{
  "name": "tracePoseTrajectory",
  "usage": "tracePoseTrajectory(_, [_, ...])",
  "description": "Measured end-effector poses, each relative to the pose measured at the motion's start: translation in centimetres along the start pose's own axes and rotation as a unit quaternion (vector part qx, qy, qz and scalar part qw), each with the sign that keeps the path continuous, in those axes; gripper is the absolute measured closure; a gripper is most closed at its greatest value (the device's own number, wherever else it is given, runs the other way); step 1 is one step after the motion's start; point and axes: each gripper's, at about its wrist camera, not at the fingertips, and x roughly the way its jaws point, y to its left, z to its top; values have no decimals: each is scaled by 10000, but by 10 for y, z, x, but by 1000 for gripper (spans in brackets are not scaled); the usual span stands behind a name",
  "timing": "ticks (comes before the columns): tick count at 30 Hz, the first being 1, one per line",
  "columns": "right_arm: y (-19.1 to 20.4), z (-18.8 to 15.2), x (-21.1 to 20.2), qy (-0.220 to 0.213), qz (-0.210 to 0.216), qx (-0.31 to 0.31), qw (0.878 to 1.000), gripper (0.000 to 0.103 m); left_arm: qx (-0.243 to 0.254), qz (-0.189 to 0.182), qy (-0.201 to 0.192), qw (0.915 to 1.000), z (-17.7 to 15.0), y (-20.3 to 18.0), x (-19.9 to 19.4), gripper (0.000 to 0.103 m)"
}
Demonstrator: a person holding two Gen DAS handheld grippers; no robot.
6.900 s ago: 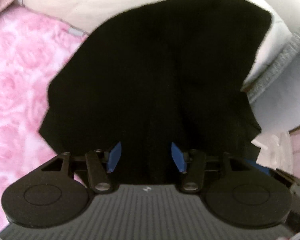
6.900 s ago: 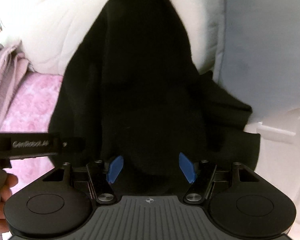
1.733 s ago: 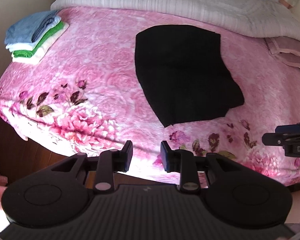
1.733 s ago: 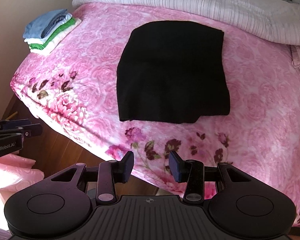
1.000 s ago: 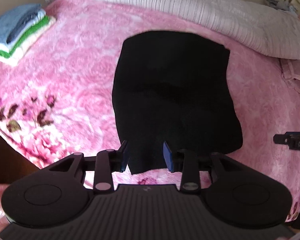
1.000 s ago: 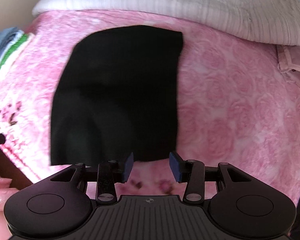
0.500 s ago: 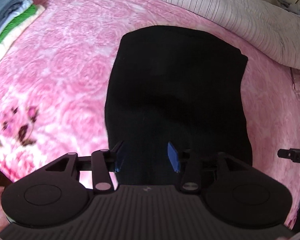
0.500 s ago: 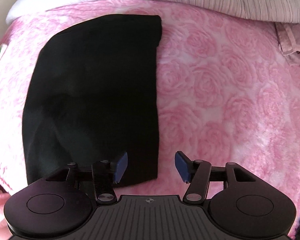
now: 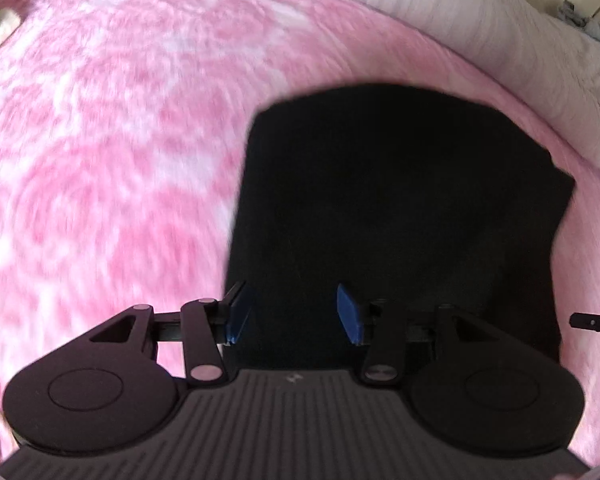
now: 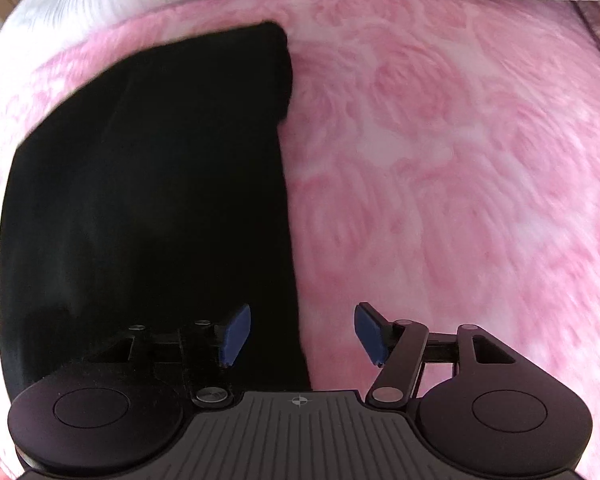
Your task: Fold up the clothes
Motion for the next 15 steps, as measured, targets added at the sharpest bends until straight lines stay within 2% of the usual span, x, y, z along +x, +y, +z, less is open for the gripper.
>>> tracePoseTrajectory(4, [-7, 36, 13, -443, 374, 78, 9983, 41, -131, -135, -268, 9995, 31, 20, 18, 59])
tracePoseTrajectory(8, [-8, 67, 15, -950, 686, 25, 9931, 36, -191, -323, -473, 9982, 56, 31, 29, 53])
tracePoseTrajectory(12, [-4, 88, 24, -1200, 882, 10, 9888, 34, -356, -424, -458, 9974, 73, 39, 49, 51])
tracePoseTrajectory(15, [0, 98, 32, -1318, 933, 119, 9868, 34, -788, -893, -256, 9926, 76, 43, 66, 51])
